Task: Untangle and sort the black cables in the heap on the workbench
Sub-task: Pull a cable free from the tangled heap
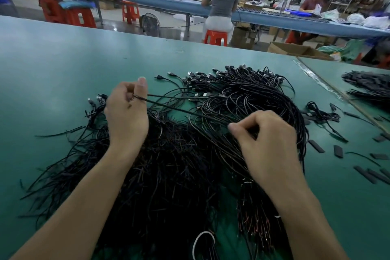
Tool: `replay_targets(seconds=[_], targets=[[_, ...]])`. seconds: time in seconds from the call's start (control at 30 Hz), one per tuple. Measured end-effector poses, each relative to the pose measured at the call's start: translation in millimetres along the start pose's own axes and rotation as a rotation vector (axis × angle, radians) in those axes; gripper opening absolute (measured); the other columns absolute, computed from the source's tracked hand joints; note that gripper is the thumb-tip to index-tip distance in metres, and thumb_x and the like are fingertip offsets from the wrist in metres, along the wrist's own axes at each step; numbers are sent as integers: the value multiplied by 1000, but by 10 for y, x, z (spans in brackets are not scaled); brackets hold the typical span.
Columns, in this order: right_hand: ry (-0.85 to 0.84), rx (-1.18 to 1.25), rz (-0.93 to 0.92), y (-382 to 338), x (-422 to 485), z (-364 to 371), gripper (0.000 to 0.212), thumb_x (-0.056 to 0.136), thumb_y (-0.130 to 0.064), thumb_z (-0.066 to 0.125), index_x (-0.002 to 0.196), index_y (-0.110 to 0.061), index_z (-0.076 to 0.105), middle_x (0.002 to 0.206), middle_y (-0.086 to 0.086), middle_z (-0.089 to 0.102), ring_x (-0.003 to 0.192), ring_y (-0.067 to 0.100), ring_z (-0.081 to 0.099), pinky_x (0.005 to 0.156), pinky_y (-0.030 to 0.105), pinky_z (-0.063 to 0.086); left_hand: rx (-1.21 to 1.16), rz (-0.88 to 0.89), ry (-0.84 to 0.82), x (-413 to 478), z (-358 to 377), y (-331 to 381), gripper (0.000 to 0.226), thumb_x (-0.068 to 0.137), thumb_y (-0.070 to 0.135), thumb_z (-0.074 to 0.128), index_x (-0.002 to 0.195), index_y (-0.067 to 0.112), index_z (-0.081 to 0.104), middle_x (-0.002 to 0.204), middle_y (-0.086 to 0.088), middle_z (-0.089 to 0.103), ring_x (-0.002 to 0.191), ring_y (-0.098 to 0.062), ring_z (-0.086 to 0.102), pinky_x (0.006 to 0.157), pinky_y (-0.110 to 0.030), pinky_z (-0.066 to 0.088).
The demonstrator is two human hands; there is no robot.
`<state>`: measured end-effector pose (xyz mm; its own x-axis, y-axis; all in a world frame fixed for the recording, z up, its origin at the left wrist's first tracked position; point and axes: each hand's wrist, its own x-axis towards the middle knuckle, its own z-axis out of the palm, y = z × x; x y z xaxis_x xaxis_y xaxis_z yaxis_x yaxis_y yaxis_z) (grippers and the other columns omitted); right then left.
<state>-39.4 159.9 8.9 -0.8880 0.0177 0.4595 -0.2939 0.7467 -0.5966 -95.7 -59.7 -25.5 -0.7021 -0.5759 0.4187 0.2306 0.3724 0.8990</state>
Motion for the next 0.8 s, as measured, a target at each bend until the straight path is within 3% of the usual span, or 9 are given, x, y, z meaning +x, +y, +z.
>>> replay_targets(seconds=[0.13, 0.2, 0.27, 0.37, 0.43, 0.5, 0.53, 0.67, 0.8], targets=[[64, -348, 175, 264, 48, -110, 17, 95, -29, 63, 81, -25, 54, 96, 1, 59, 87, 16, 49, 82, 25, 38, -161, 156, 83, -25, -42, 133, 39, 104, 40, 42, 72, 22, 51, 64, 7, 57, 55, 4, 54, 56, -10, 37], [-48, -487, 227, 265, 42, -136, 4, 97, -31, 59, 95, -29, 61, 110, 0, 60, 102, 21, 49, 92, 38, 34, -81, 359, 6, -109, -41, 229, 39, 105, 30, 44, 67, 27, 37, 55, 11, 40, 47, 3, 44, 49, -10, 32], [-225, -559, 221, 226, 26, -104, 23, 97, -31, 56, 120, -34, 62, 132, -6, 55, 126, 18, 46, 117, 45, 17, 90, 576, -130, -198, -21, 261, 36, 104, 25, 49, 71, 23, 36, 57, 13, 34, 47, 1, 33, 48, -11, 28], [-385, -456, 73, 70, 20, -67, 53, 96, -20, 52, 146, -36, 43, 152, -12, 40, 148, 11, 21, 119, 45, -15, 403, 735, -313, -318, 48, 269, 24, 101, 32, 43, 82, 17, 42, 71, 5, 43, 62, -18, 41, 63, -32, 37], [-424, -222, -22, -36, -10, -36, 58, 96, -11, 46, 148, -37, 39, 134, -17, 54, 131, 5, 42, 124, 43, 3, 642, 760, -371, -352, 72, 262, 25, 101, 34, 37, 86, 17, 47, 80, 2, 47, 72, -23, 45, 70, -38, 39], [-424, 58, -27, -150, -66, 36, 50, 99, -13, 40, 140, -40, 45, 106, -18, 64, 75, -7, 50, 91, 31, 46, 818, 799, -461, -384, 78, 253, 28, 100, 34, 31, 90, 18, 52, 85, -1, 50, 77, -26, 49, 71, -39, 36], [-412, 140, -21, -199, -96, 82, 42, 101, -20, 40, 136, -42, 47, 101, -15, 67, 60, -4, 47, 72, 25, 47, 853, 815, -515, -399, 79, 256, 30, 96, 34, 29, 92, 17, 54, 86, -2, 52, 77, -27, 50, 70, -39, 36], [-395, 195, 22, -221, -162, 247, 44, 104, -36, 41, 147, -38, 34, 118, -10, 63, 96, 6, 61, 90, 30, 51, 785, 817, -656, -434, 69, 312, 39, 84, 35, 28, 103, 14, 55, 92, -1, 56, 82, -25, 54, 72, -38, 44], [-207, 265, 48, -124, -85, 228, 26, 104, -27, 45, 120, -26, 66, 68, -23, 59, 63, -10, 58, 57, 6, 40, 483, 685, -704, -396, 64, 329, 18, 99, 31, 37, 99, 21, 53, 87, 8, 56, 80, -14, 53, 74, -36, 47]])
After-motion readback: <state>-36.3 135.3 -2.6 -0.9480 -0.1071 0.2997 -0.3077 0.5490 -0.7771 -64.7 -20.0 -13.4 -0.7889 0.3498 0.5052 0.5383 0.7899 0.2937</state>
